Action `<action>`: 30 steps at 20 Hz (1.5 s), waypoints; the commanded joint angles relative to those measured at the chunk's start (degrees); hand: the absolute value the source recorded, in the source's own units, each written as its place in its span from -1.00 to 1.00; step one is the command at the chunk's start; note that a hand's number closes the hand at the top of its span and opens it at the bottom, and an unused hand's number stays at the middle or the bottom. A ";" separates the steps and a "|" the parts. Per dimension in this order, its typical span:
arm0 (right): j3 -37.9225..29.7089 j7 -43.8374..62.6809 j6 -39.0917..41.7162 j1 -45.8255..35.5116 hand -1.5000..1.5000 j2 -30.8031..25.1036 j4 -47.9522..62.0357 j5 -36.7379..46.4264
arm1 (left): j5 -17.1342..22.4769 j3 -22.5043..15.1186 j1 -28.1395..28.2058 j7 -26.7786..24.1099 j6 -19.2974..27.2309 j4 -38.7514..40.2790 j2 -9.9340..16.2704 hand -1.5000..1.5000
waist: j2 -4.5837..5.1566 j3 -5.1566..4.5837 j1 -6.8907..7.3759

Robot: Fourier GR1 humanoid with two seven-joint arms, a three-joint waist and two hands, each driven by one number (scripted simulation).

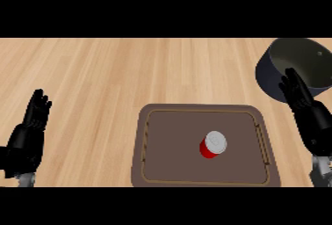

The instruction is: Pick the can from the tray and place it in the pot

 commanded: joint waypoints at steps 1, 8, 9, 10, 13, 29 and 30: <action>-0.56 -0.10 3.65 -2.52 1.00 1.20 5.55 -0.59 | -1.98 1.67 -0.08 1.20 -0.41 1.98 0.16 0.00 | 0.15 -0.99 -2.10; 2.79 1.34 0.01 -1.72 -1.00 -15.25 1.43 21.55 | -2.61 -0.50 2.54 7.04 -3.60 4.21 5.38 0.00 | -0.43 -1.37 -3.77; 3.47 -3.02 -3.27 -0.55 -1.00 -11.91 -1.61 22.85 | -3.42 -0.86 2.48 6.84 -3.02 5.69 4.80 0.00 | -0.37 -1.11 -4.53; 3.91 -5.60 -4.93 1.36 -1.00 -10.85 -3.43 24.10 | -2.21 -0.22 1.88 8.11 -4.40 5.17 5.54 0.00 | -0.38 -1.01 -4.51; 5.28 -14.68 -8.36 11.47 -1.00 -6.50 -5.35 25.26 | -2.44 0.44 2.23 9.04 -5.10 3.25 5.49 0.00 | -0.15 -0.94 -3.44; 14.89 28.59 22.03 -9.85 -1.00 -14.38 -18.22 21.92 | -6.48 0.97 -4.68 10.24 -8.96 8.91 2.26 0.00 | 0.45 -1.21 -1.10; 18.52 32.53 23.07 -9.23 -1.00 -13.98 -19.96 23.68 | -6.65 1.52 -2.91 9.00 -8.94 8.35 2.95 0.00 | 0.25 -1.26 -0.83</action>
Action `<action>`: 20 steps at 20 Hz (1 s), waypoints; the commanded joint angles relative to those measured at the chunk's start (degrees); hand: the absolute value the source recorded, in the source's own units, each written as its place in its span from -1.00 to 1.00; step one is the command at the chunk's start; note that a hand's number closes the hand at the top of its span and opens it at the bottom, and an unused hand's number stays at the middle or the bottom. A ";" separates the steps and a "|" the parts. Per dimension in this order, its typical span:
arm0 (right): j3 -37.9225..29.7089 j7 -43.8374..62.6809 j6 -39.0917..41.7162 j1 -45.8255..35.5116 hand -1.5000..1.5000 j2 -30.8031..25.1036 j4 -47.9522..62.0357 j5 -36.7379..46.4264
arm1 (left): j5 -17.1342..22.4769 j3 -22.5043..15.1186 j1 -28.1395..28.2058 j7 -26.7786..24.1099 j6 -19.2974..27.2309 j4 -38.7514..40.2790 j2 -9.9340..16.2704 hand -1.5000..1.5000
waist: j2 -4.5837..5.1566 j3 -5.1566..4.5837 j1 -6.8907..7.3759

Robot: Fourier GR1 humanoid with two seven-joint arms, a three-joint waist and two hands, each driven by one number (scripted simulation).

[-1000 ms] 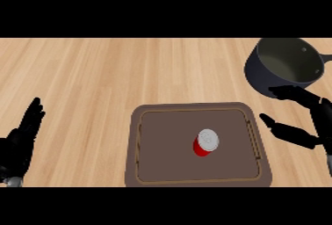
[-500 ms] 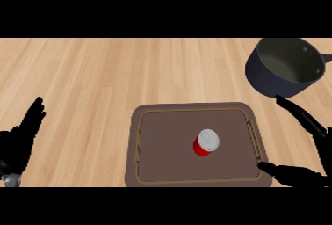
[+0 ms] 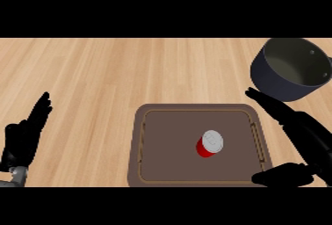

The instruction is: Pick the can from the tray and place it in the pot

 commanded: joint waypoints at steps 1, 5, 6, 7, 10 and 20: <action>5.14 12.64 10.07 -8.03 -1.00 -1.70 0.92 -2.04 | 0.70 1.56 0.03 -2.19 -2.11 1.60 0.90 0.00 | 0.16 -0.21 1.50; 8.01 20.92 18.72 -13.44 -1.00 -0.06 4.52 -8.25 | -0.70 -0.53 1.18 0.16 -0.53 -1.45 -0.94 0.00 | -0.05 -0.02 1.21; 9.64 24.56 20.11 -14.00 -1.00 0.82 2.95 -9.05 | -0.09 0.63 1.53 -0.04 -1.05 -1.61 -0.24 0.00 | -0.18 -0.01 0.80; 9.48 26.03 21.34 -18.91 -1.00 3.97 8.03 -11.14 | -0.74 -0.30 0.87 -0.45 -1.33 -0.55 -1.14 0.00 | 0.11 -0.02 1.25; 10.41 33.45 23.92 -25.03 -1.00 9.41 10.26 -15.44 | -1.31 0.30 -0.59 -0.49 -1.49 0.91 -2.03 0.00 | -0.02 0.02 0.31; 16.14 32.83 24.09 -27.25 -1.00 14.35 20.75 -9.86 | -2.03 3.05 1.78 -0.23 -2.76 0.71 -2.52 0.00 | -0.13 0.11 -0.45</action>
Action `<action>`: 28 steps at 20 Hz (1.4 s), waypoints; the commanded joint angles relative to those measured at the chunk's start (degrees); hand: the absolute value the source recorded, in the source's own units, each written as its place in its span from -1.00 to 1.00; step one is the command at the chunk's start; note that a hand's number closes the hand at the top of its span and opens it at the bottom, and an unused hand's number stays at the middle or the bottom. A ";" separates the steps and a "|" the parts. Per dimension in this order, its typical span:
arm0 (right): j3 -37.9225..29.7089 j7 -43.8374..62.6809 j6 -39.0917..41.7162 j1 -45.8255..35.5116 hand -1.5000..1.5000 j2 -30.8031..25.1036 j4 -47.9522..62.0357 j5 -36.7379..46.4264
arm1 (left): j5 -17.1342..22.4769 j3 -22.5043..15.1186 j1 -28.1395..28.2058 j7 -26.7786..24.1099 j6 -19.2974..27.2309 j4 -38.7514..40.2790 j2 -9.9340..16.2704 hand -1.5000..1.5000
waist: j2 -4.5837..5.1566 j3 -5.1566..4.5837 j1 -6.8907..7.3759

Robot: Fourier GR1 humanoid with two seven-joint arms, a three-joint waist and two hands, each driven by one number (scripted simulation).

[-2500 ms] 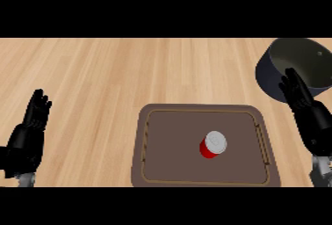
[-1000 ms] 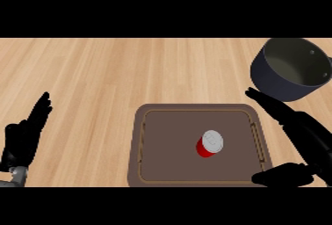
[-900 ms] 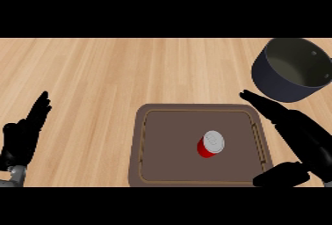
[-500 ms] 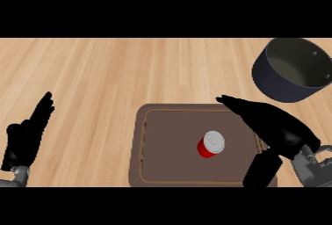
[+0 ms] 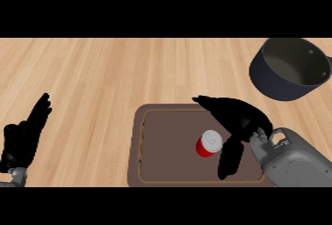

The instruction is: Pick the can from the tray and place it in the pot

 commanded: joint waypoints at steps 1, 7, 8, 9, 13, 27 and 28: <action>2.55 9.91 3.59 -1.20 -1.00 2.10 -0.19 0.74 | -1.46 0.30 -0.79 0.35 0.34 0.95 -0.96 0.00 | -0.10 0.01 -0.69; 5.07 8.16 4.26 -0.77 -1.00 4.59 4.48 3.91 | -1.64 0.48 2.38 1.38 -0.60 -2.44 -1.84 0.00 | -0.13 0.04 -0.55; 3.93 8.85 4.45 -5.00 -1.00 8.29 9.32 3.58 | -1.69 2.41 1.39 -2.02 -1.65 1.11 -1.33 0.00 | 0.03 0.00 -0.24; 3.93 6.41 4.81 -4.28 -1.00 7.84 11.15 4.48 | -2.56 1.63 0.67 -0.65 -1.34 0.69 -1.82 0.00 | 0.05 0.03 -0.34; 6.25 7.15 2.61 1.92 -1.00 8.25 6.36 8.24 | -3.87 1.91 1.06 0.59 -1.26 -0.63 -2.55 0.00 | -0.10 0.05 -0.88; 3.09 -3.48 3.34 3.71 -1.00 13.01 19.35 19.13 | -6.74 4.29 3.59 -2.62 -4.06 -0.49 -6.10 0.00 | 0.06 0.06 -0.31; 1.85 3.20 7.79 5.26 -1.00 12.64 11.30 16.23 | -4.82 6.45 1.93 2.23 -5.44 -2.95 -4.66 0.00 | -0.10 0.06 -0.70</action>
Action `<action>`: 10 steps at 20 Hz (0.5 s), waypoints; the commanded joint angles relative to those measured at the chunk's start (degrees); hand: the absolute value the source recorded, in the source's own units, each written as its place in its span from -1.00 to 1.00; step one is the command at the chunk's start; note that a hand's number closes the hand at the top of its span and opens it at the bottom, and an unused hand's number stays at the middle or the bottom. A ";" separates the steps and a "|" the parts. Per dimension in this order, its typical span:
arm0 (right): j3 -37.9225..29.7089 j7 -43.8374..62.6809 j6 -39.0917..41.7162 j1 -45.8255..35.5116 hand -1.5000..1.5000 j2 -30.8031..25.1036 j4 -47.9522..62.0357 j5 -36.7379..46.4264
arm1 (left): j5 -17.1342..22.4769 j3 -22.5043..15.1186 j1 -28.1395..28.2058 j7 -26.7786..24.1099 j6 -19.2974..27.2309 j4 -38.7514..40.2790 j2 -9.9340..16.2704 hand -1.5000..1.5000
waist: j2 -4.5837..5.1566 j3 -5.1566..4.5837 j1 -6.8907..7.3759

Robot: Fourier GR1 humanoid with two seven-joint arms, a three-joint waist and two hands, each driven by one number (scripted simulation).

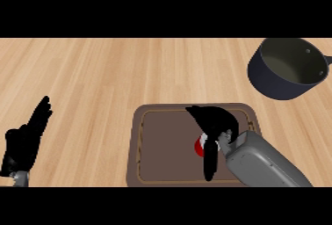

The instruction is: Pick the can from the tray and place it in the pot

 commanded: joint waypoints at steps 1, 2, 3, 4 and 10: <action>-2.32 3.23 5.32 -0.74 -1.00 1.47 1.70 0.67 | -1.34 0.82 0.96 -3.53 -0.92 3.05 -1.98 0.00 | 0.16 0.06 -0.01; -1.49 -0.93 6.97 -0.21 1.00 -1.14 2.49 0.73 | -1.57 0.69 3.33 -2.54 -0.42 -0.78 -1.25 0.00 | 0.14 0.07 0.22; 0.09 -0.98 5.90 -0.55 1.00 1.96 3.86 2.77 | -1.32 1.00 0.78 -2.46 -1.01 2.26 -2.28 0.00 | 0.19 0.07 0.10; 1.28 1.09 5.78 2.46 1.00 1.40 -2.91 3.69 | -1.72 0.60 1.67 2.89 -0.71 -3.36 -1.28 0.00 | 0.04 0.09 -0.07; -2.62 -1.90 7.50 0.72 1.00 6.22 2.15 8.93 | -3.45 2.52 3.91 0.18 -1.70 -4.26 -3.60 0.00 | 0.12 0.08 0.17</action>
